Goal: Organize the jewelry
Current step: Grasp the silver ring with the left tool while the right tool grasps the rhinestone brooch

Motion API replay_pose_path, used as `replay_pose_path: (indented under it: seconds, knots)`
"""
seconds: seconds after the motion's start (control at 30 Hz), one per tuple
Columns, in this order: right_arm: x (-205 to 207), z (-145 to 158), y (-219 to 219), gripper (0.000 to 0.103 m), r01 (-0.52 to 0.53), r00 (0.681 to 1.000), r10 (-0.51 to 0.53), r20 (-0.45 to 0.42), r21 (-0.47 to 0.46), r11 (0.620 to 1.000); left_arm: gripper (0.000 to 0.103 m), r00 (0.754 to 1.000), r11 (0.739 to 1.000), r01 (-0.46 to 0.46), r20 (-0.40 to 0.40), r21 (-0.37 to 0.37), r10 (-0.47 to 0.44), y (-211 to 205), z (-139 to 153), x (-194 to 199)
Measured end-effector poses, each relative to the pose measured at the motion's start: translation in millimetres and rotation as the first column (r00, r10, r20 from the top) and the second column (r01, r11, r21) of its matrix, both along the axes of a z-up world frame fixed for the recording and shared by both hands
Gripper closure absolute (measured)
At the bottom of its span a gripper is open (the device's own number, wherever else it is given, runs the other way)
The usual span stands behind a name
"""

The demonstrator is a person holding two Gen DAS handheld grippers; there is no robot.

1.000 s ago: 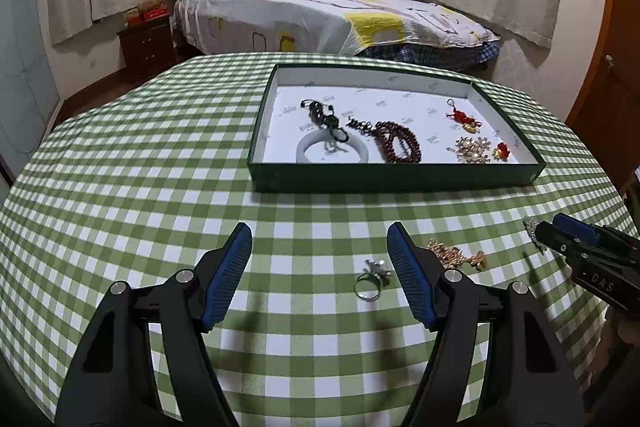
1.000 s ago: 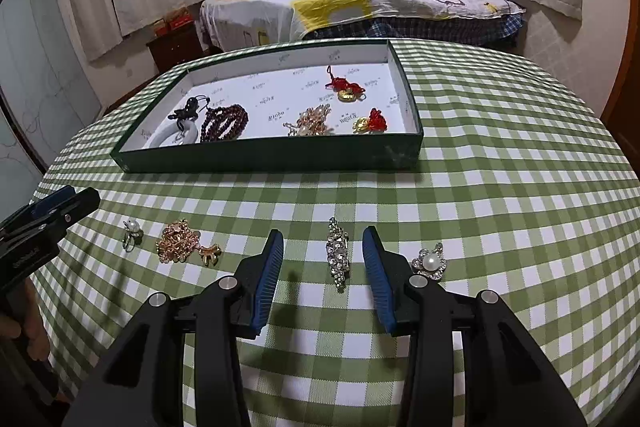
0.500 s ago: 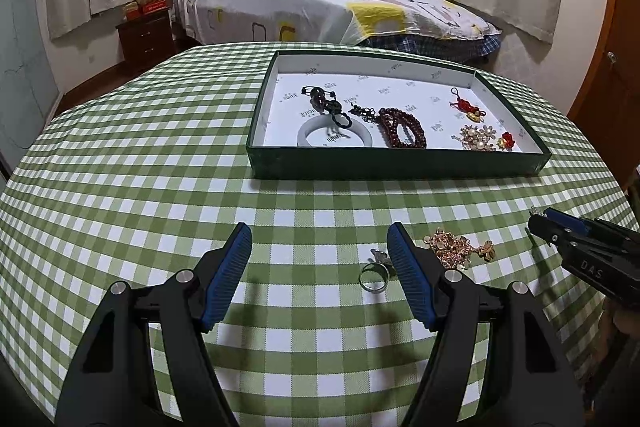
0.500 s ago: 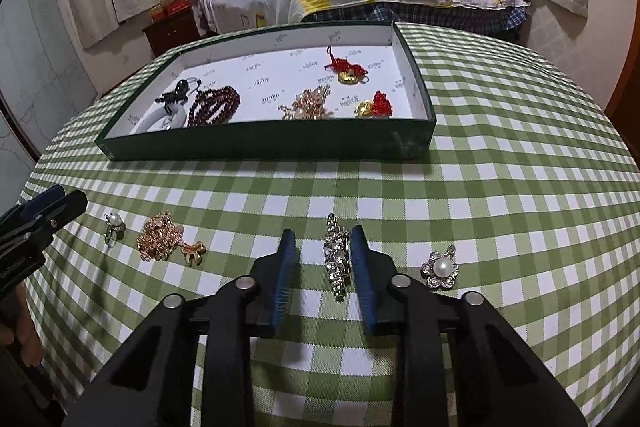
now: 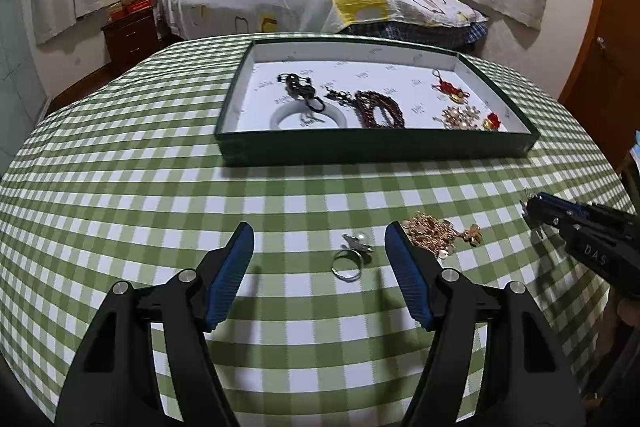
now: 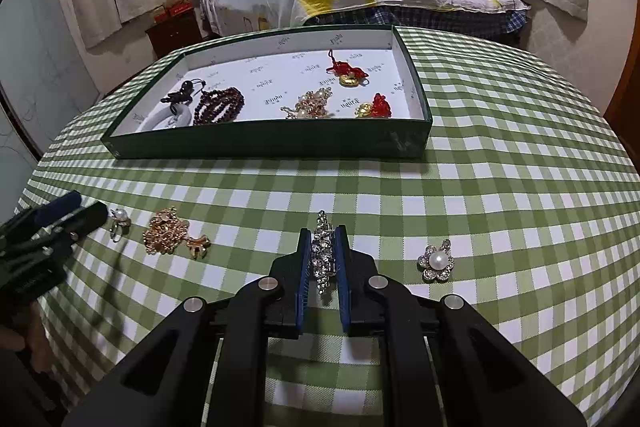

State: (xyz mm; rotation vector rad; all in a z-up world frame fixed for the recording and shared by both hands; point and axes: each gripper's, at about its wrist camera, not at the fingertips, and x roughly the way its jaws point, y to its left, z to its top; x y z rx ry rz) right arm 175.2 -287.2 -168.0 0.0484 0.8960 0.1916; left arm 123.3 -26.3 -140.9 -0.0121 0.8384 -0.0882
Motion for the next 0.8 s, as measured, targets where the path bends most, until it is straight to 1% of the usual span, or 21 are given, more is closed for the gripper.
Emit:
replay_pose_path:
  seconds: [0.03,0.1,0.2,0.27,0.3,0.37,0.47,0.53,0.57,0.63,0.8]
  knots:
    - [-0.5,0.5,-0.1,0.09,-0.001,1.0,0.001,0.001,0.005,1.0,0.045,1.0,1.0,0.006,-0.002,0.004,-0.006,-1.7,-0.9,0.4]
    - [-1.1,0.8,-0.2,0.09,-0.005,1.0,0.005,0.001,0.012,1.0,0.046,1.0,1.0,0.015,-0.011,0.014,-0.015,-5.7,-4.1,2.2]
    - [-1.4,0.2,-0.5,0.09,-0.008,1.0,0.008,-0.002,0.021,1.0,0.052,1.0,1.0,0.022,-0.023,0.015,-0.022,-7.3,-8.8,4.6]
    - [-1.3,-1.0,-1.0,0.09,-0.007,1.0,0.008,-0.007,0.028,1.0,0.053,0.999,0.999,0.027,-0.033,0.017,-0.026,-9.2,-12.0,6.4]
    - [-1.3,-1.5,-1.3,0.09,-0.007,1.0,0.007,-0.008,0.031,0.999,0.054,0.999,0.999,0.029,-0.036,0.017,-0.028,-10.0,-13.3,7.2]
    - [-1.6,-2.3,-2.5,0.09,-0.006,1.0,0.006,-0.011,0.037,0.999,0.06,0.998,0.999,0.037,-0.046,0.011,-0.036,-11.0,-14.8,8.9]
    - [-1.4,-3.3,-2.1,0.09,-0.006,1.0,0.007,-0.014,0.042,0.999,0.065,0.997,0.999,0.047,-0.059,-0.001,-0.047,-12.4,-16.7,11.0]
    - [-1.6,-4.1,-1.7,0.09,-0.006,1.0,0.007,-0.015,0.044,0.999,0.071,0.996,0.999,0.053,-0.067,-0.008,-0.054,-12.6,-18.0,12.2]
    - [-1.6,-4.7,-1.4,0.09,-0.007,1.0,0.007,-0.017,0.045,0.999,0.071,0.996,0.998,0.055,-0.069,-0.009,-0.056,-12.7,-18.2,12.6]
    - [-1.0,-5.7,-1.0,0.09,-0.007,1.0,0.008,-0.019,0.045,0.999,0.075,0.996,0.998,0.062,-0.069,-0.012,-0.063,-13.9,-18.7,12.8]
    - [-0.7,-6.8,-0.2,0.09,-0.007,1.0,0.008,-0.021,0.046,0.999,0.079,0.995,0.997,0.069,-0.069,-0.016,-0.07,-13.7,-18.7,13.5]
